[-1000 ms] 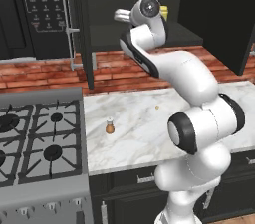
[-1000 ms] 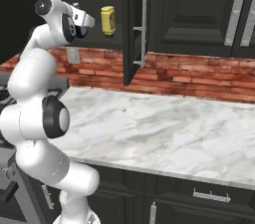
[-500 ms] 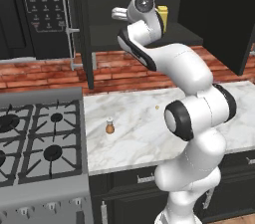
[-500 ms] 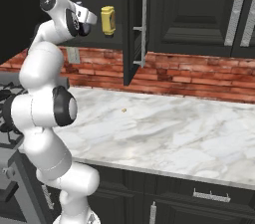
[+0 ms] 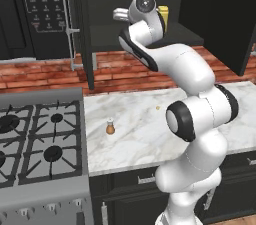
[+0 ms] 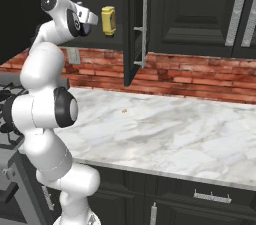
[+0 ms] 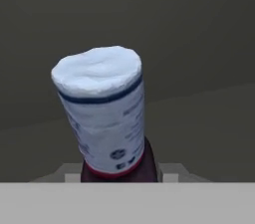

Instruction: There are various items on the counter. Only move the condiments/shakers into the cabinet.

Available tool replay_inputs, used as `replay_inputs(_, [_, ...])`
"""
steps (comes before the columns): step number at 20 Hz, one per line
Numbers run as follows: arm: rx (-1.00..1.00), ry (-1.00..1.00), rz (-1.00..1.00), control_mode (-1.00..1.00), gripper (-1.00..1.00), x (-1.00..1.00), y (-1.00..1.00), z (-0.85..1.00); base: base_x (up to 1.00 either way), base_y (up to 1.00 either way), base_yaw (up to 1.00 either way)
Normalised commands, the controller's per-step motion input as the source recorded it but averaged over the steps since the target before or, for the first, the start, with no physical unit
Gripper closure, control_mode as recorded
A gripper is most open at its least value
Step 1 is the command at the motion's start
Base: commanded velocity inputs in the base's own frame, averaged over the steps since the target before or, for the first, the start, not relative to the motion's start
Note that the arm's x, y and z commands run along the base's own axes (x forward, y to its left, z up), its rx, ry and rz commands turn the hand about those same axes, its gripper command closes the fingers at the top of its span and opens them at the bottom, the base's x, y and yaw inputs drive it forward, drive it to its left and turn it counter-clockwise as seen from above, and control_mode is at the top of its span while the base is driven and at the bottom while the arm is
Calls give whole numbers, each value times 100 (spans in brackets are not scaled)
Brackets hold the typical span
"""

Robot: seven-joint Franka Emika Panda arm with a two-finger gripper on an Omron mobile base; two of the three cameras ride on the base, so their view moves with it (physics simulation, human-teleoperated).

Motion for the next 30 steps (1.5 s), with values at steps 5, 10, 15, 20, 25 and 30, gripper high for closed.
replay_inputs(5, [0, 0, 0, -100, -100, 0, 0, 0, 0, 0, 0])
replay_inputs(10, [0, 0, 0, -100, -100, 0, 0, 0, 0, 0, 0])
replay_inputs(15, [0, 0, 0, -100, -100, -17, 0, 0, 0, 0, 0])
replay_inputs(20, [0, -12, 0, -100, -100, -80, 0, 0, 0, 0, 0])
replay_inputs(25, [0, -14, 0, -100, -100, -100, 0, -22, 0, 0, 0])
replay_inputs(30, [0, 2, 0, -100, -100, -100, -5, -53, 0, 0, 0])
